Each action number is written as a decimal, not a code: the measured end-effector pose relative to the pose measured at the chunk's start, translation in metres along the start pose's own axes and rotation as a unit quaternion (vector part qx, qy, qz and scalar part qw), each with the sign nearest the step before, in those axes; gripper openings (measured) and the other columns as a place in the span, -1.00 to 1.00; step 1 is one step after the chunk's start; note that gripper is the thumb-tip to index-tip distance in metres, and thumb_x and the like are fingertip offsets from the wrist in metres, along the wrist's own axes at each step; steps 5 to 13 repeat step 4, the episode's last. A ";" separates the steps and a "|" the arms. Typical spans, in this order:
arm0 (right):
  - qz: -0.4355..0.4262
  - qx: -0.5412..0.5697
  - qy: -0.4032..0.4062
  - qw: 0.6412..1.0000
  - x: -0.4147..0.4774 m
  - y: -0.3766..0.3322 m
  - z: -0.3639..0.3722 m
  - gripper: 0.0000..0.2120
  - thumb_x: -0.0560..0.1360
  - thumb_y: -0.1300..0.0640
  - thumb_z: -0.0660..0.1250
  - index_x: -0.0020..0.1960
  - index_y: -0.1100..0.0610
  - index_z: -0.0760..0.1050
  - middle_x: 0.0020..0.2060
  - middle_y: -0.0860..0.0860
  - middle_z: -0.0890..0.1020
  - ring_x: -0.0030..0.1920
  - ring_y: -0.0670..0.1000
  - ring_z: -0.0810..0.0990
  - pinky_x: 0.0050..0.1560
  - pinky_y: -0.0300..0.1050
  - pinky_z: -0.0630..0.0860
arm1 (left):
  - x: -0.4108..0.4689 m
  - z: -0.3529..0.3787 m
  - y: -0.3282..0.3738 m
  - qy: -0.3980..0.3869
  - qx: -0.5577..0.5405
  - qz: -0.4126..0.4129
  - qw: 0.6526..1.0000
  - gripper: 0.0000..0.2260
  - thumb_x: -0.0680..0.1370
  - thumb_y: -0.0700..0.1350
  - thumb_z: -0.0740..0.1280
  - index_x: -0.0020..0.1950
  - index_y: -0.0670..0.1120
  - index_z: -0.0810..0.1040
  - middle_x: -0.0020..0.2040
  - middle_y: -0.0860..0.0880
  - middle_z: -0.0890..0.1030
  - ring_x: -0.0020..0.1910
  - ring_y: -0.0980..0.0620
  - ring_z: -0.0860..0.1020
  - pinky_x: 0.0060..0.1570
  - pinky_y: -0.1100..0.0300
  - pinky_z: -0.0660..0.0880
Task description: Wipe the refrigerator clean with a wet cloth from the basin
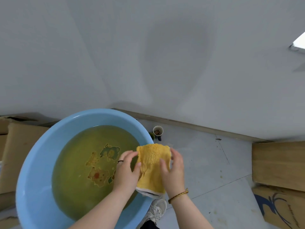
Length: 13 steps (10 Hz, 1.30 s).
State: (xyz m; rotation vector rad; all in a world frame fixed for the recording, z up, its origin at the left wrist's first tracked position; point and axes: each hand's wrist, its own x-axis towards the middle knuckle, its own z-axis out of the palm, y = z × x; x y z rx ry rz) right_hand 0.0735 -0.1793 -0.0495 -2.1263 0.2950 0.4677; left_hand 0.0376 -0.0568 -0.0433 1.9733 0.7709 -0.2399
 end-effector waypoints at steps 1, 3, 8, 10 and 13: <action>0.036 0.007 -0.090 0.995 -0.009 -0.006 0.016 -0.53 0.57 0.23 0.15 0.45 0.17 0.15 0.41 0.07 0.30 0.39 0.03 0.28 0.37 -0.17 0.22 | -0.006 0.010 0.002 -0.113 0.011 -0.001 0.993 -0.65 0.59 -0.22 0.13 0.38 -0.09 0.32 0.41 -0.04 0.32 0.34 0.02 0.32 0.23 0.28 0.23; 0.060 0.005 -0.069 0.996 -0.011 -0.019 -0.001 -0.58 0.58 0.19 0.15 0.42 0.18 0.22 0.39 0.07 0.34 0.38 0.04 0.31 0.33 -0.17 0.24 | -0.003 -0.009 0.024 -0.165 0.083 0.001 0.983 -0.65 0.61 -0.12 0.11 0.40 -0.02 0.28 0.41 -0.03 0.31 0.37 -0.02 0.30 0.28 0.17 0.28; 0.058 0.024 -0.018 0.998 -0.015 -0.028 -0.023 -0.68 0.58 0.22 0.14 0.32 0.22 0.36 0.25 0.11 0.48 0.21 0.04 0.45 0.13 -0.22 0.35 | 0.002 -0.031 0.039 -0.137 0.109 0.039 0.984 -0.72 0.60 -0.12 0.14 0.30 -0.04 0.40 0.30 -0.02 0.45 0.26 0.00 0.41 0.15 0.21 0.35; 0.058 0.024 -0.018 0.998 -0.015 -0.028 -0.023 -0.68 0.58 0.22 0.14 0.32 0.22 0.36 0.25 0.11 0.48 0.21 0.04 0.45 0.13 -0.22 0.35 | 0.002 -0.031 0.039 -0.137 0.109 0.039 0.984 -0.72 0.60 -0.12 0.14 0.30 -0.04 0.40 0.30 -0.02 0.45 0.26 0.00 0.41 0.15 0.21 0.35; 0.058 0.024 -0.018 0.998 -0.015 -0.028 -0.023 -0.68 0.58 0.22 0.14 0.32 0.22 0.36 0.25 0.11 0.48 0.21 0.04 0.45 0.13 -0.22 0.35 | 0.002 -0.031 0.039 -0.137 0.109 0.039 0.984 -0.72 0.60 -0.12 0.14 0.30 -0.04 0.40 0.30 -0.02 0.45 0.26 0.00 0.41 0.15 0.21 0.35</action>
